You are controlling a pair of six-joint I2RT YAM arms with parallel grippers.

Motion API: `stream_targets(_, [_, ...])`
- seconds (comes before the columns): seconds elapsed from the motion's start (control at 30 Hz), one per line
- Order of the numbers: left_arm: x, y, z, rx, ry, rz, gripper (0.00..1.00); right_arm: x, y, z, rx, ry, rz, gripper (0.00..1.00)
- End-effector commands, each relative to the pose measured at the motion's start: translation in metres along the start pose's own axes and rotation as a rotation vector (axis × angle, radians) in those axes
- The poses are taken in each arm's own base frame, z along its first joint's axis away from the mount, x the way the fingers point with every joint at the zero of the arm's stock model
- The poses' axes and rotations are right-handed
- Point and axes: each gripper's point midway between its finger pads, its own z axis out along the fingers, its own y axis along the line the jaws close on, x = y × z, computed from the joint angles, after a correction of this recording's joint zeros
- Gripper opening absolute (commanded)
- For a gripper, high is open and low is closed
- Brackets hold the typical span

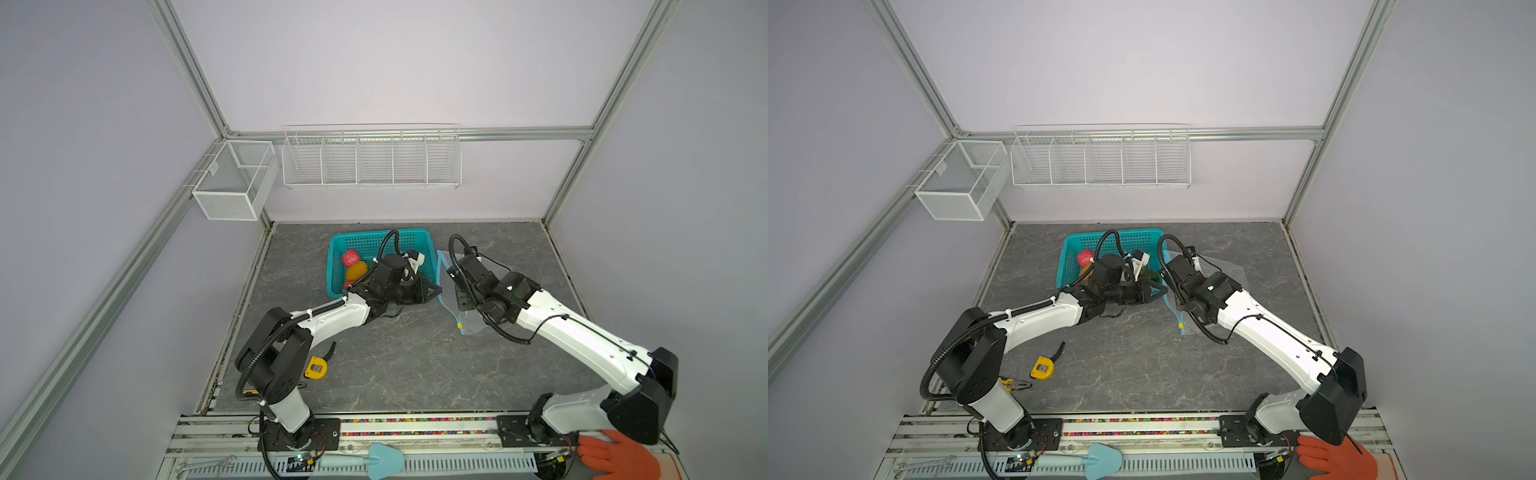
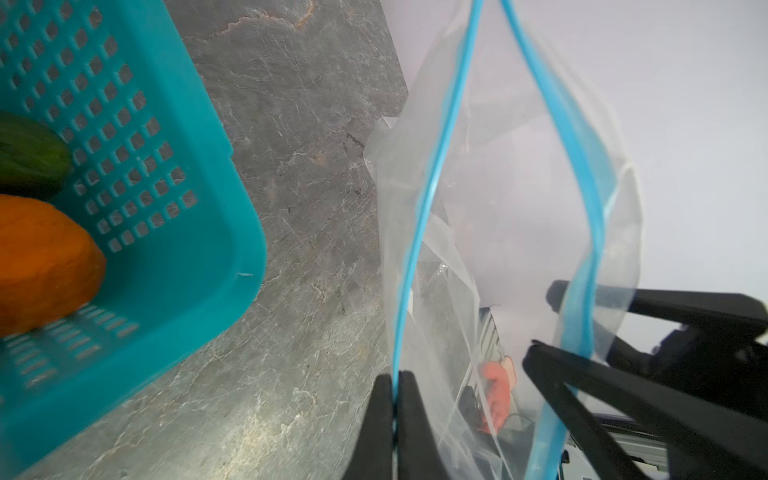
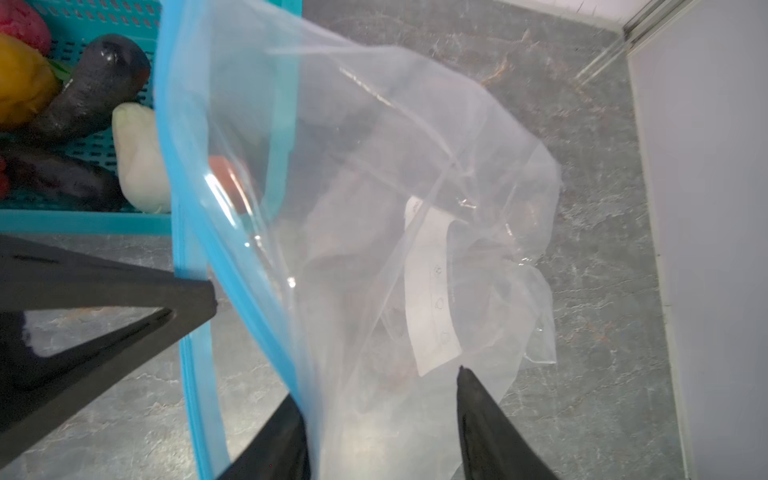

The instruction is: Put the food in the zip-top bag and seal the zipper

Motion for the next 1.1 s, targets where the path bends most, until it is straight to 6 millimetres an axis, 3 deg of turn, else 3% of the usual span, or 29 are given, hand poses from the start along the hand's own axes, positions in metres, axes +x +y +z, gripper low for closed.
stream_targets(0.0, [-0.010, -0.018, -0.010, 0.023, -0.040, 0.005, 0.00, -0.007, -0.013, -0.004, 0.103, -0.019, -0.063, 0.55])
stream_targets(0.33, [-0.010, -0.022, -0.010, 0.037, -0.039, 0.003, 0.00, -0.023, 0.008, -0.006, 0.145, -0.043, -0.145, 0.37])
stream_targets(0.77, [-0.008, -0.022, -0.011, 0.050, -0.042, 0.005, 0.00, -0.037, 0.023, -0.006, 0.142, -0.060, -0.179, 0.42])
stream_targets(1.07, [-0.007, -0.021, -0.012, 0.048, -0.044, 0.007, 0.00, -0.044, 0.028, -0.009, 0.133, -0.079, -0.181, 0.28])
